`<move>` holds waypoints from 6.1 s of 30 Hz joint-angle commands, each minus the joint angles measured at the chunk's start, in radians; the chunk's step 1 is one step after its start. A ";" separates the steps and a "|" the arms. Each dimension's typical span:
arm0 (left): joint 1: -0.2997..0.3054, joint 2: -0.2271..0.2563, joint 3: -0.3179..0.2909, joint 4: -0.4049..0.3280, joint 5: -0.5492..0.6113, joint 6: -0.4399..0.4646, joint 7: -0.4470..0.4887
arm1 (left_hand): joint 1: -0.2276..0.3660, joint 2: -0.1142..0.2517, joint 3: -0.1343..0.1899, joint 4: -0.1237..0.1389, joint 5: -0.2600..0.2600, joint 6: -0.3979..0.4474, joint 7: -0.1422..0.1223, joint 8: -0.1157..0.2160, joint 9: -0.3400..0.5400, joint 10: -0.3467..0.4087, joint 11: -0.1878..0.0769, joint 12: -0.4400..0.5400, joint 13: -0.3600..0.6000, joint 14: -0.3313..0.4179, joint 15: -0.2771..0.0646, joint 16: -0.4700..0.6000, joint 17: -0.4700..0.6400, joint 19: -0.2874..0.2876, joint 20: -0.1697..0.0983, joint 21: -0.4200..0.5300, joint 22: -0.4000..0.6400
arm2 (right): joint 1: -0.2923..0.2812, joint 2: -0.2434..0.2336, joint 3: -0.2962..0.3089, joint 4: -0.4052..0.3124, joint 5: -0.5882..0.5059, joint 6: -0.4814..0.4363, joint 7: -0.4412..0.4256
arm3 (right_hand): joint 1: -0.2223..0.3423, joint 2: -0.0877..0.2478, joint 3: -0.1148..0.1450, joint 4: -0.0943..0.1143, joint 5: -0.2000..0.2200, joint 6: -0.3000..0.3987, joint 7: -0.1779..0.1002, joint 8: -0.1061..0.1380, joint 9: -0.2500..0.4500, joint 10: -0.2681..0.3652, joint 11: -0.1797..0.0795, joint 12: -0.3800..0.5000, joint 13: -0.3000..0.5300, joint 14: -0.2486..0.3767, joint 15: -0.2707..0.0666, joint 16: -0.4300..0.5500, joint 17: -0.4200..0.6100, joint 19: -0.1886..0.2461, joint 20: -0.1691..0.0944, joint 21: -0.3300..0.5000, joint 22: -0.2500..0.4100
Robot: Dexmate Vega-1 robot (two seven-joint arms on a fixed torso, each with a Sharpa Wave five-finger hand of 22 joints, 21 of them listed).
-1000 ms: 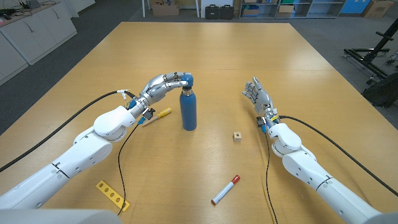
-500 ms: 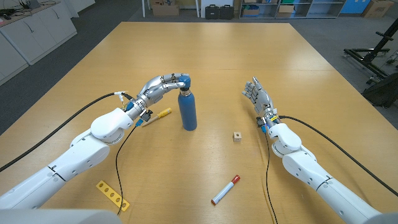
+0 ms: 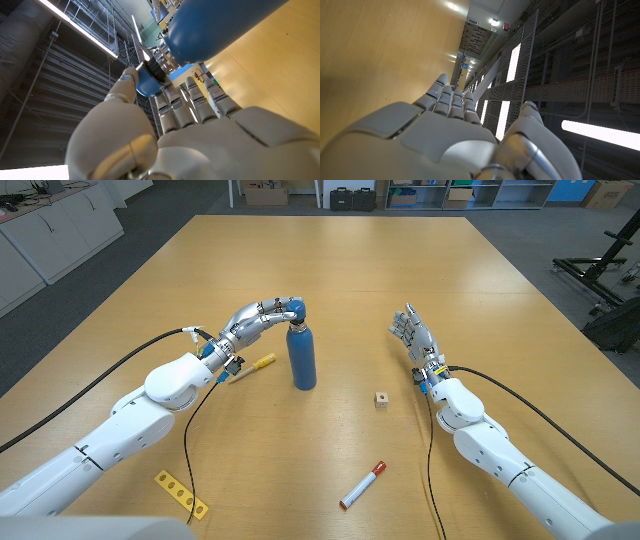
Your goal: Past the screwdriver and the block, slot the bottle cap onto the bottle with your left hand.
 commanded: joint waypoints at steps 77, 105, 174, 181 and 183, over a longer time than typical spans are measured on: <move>0.011 0.020 0.001 0.012 0.102 -0.074 0.003 | -0.208 -0.048 -0.093 0.025 -0.016 -0.471 0.051 -0.072 0.022 -0.512 0.195 -0.005 0.007 -0.278 0.001 0.003 0.015 -0.166 0.042 -0.001 0.007 | -0.004 -0.007 0.000 -0.013 -0.009 0.006 0.000 | 0.001 0.005 0.001 -0.008 -0.002 0.011 -0.003 -0.001 0.004 0.010 -0.005 0.000 0.003 0.011 0.004 -0.004 0.002 0.014 0.006 -0.011 0.004; 0.103 -0.051 -0.043 0.005 0.127 -0.159 0.096 | -0.323 -0.019 -0.122 0.061 -0.014 -0.370 0.132 -0.024 0.014 -0.477 0.203 0.028 -0.003 -0.260 -0.011 0.025 0.018 -0.156 0.014 0.012 0.009 | -0.026 -0.017 0.006 -0.050 -0.016 0.032 0.011 | 0.001 0.005 0.001 -0.009 -0.002 0.014 0.000 0.000 0.004 0.010 -0.006 -0.001 0.003 0.011 -0.002 -0.004 0.002 0.015 0.001 -0.016 0.005; 0.071 -0.290 -0.007 0.255 0.047 -0.211 0.216 | -0.538 0.042 -0.159 0.094 -0.025 -0.405 0.248 -0.044 -0.016 -0.454 0.275 0.024 -0.033 -0.256 0.031 0.018 0.007 -0.112 -0.166 0.010 0.005 | -0.008 -0.007 0.004 0.020 -0.018 0.080 0.063 | 0.001 0.004 0.001 -0.010 -0.002 0.009 0.000 -0.003 0.003 0.010 -0.012 -0.002 0.003 0.014 -0.017 -0.005 0.001 0.019 -0.017 -0.029 0.004; 0.064 -0.308 0.000 0.284 0.027 -0.240 0.205 | -0.540 0.045 -0.157 0.091 -0.025 -0.390 0.242 -0.039 -0.016 -0.441 0.275 0.029 -0.033 -0.248 0.029 0.020 0.007 -0.107 -0.163 0.011 0.005 | 0.001 0.001 0.000 0.050 -0.017 0.092 0.071 | 0.001 0.003 0.001 -0.011 -0.002 0.017 -0.001 0.000 0.003 0.019 -0.020 0.001 0.002 0.025 -0.031 -0.002 0.000 0.023 -0.019 -0.031 0.004; 0.063 -0.310 0.003 0.288 0.027 -0.240 0.206 | -0.540 0.046 -0.157 0.090 -0.025 -0.388 0.240 -0.038 -0.016 -0.439 0.272 0.030 -0.033 -0.247 0.027 0.020 0.007 -0.106 -0.162 0.011 0.005 | 0.002 0.003 -0.001 0.053 -0.017 0.094 0.071 | 0.001 0.003 0.001 -0.011 -0.002 0.020 -0.003 0.001 0.003 0.021 -0.020 0.002 0.002 0.025 -0.032 -0.002 -0.001 0.024 -0.020 -0.031 0.004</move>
